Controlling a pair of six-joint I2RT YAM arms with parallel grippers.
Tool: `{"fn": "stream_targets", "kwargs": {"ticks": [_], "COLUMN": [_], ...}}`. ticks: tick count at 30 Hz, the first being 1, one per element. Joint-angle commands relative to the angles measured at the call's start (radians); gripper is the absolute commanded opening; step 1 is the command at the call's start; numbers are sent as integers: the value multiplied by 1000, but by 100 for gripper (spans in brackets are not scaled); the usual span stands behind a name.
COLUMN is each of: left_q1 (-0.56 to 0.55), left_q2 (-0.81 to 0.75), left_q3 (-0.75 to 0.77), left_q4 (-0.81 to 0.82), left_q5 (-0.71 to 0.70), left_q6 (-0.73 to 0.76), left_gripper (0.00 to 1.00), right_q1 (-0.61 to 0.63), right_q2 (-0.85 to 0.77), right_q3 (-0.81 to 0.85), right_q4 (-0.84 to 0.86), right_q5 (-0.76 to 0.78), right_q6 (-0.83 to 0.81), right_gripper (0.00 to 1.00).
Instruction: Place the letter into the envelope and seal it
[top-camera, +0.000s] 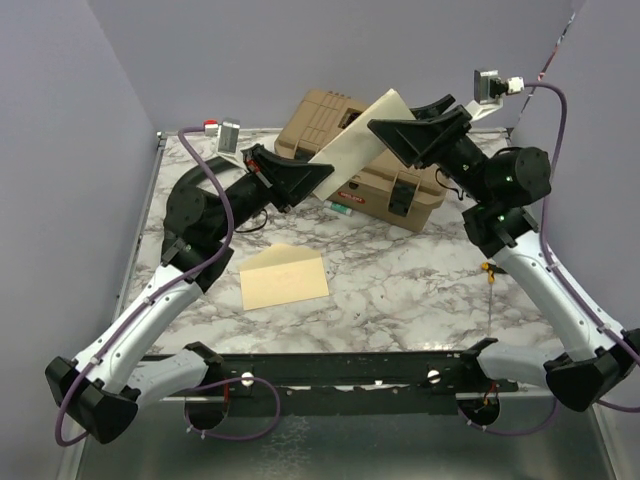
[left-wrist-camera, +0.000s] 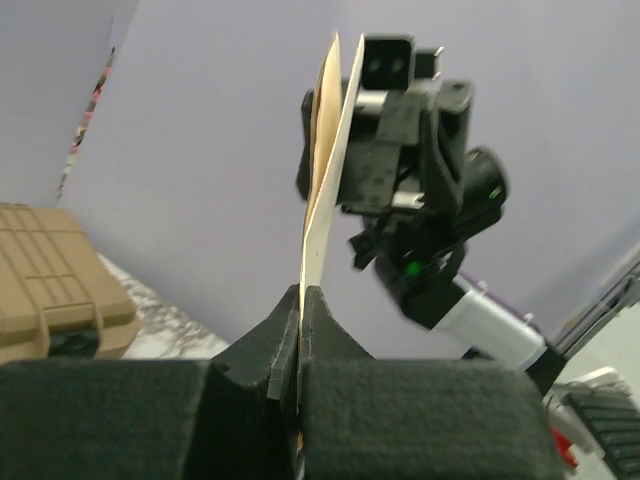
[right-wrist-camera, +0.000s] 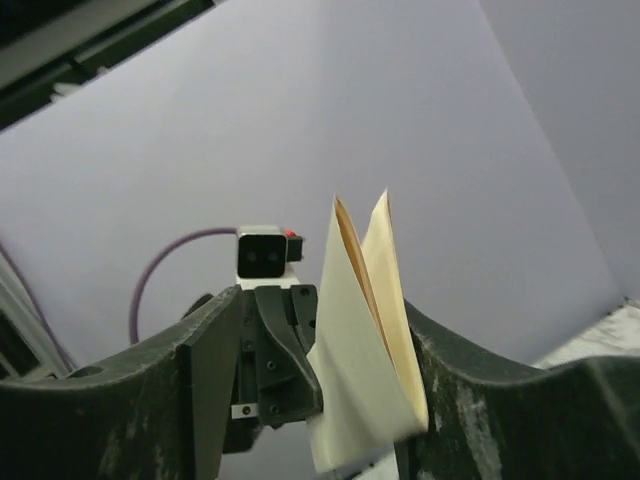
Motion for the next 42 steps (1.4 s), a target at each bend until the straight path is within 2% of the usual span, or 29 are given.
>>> {"fn": "stream_targets", "kwargs": {"ticks": [1, 6, 9, 10, 13, 16, 18, 21, 25, 29, 31, 33, 39, 42], "left_q1": [3, 3, 3, 3, 4, 4, 3, 3, 3, 3, 3, 4, 3, 3], "left_q2": [-14, -15, -35, -38, -33, -8, 9, -1, -9, 2, 7, 10, 6, -1], "left_q3": [110, 207, 214, 217, 229, 252, 269, 250, 240, 245, 247, 255, 278, 279], "left_q4": [-301, -603, -720, -756, -847, -954, -1051, -1094, -1097, -1108, -1131, -1180, -1260, -1260], "left_q5": [110, 230, 288, 306, 326, 337, 331, 289, 231, 265, 275, 271, 262, 266], "left_q6": [278, 585, 759, 816, 934, 1036, 1149, 1274, 1322, 1344, 1362, 1398, 1443, 1449], "left_gripper": [0, 0, 0, 0, 0, 0, 0, 0, 0, 0, 0, 0, 0, 0], "right_q1": [3, 2, 2, 2, 3, 3, 3, 3, 23, 133, 174, 192, 226, 243], "right_q2": [-25, -72, -68, -62, -10, 76, 143, 216, 231, 242, 250, 259, 293, 318], "right_q3": [174, 211, 290, 323, 454, 598, 663, 688, 636, 566, 537, 525, 502, 515], "right_q4": [-511, -780, -947, -996, -1199, -1429, -1543, -1621, -1628, -1630, -1630, -1623, -1629, -1643], "right_q5": [-89, -18, 37, 27, -113, -297, -375, -424, -464, -311, -291, -299, -300, -286], "right_q6": [-267, -549, -761, -841, -1075, -1272, -1348, -1385, -1415, -1445, -1457, -1450, -1457, -1466], "right_gripper": [62, 74, 75, 73, 74, 84, 88, 90, 92, 91, 89, 84, 55, 54]}}
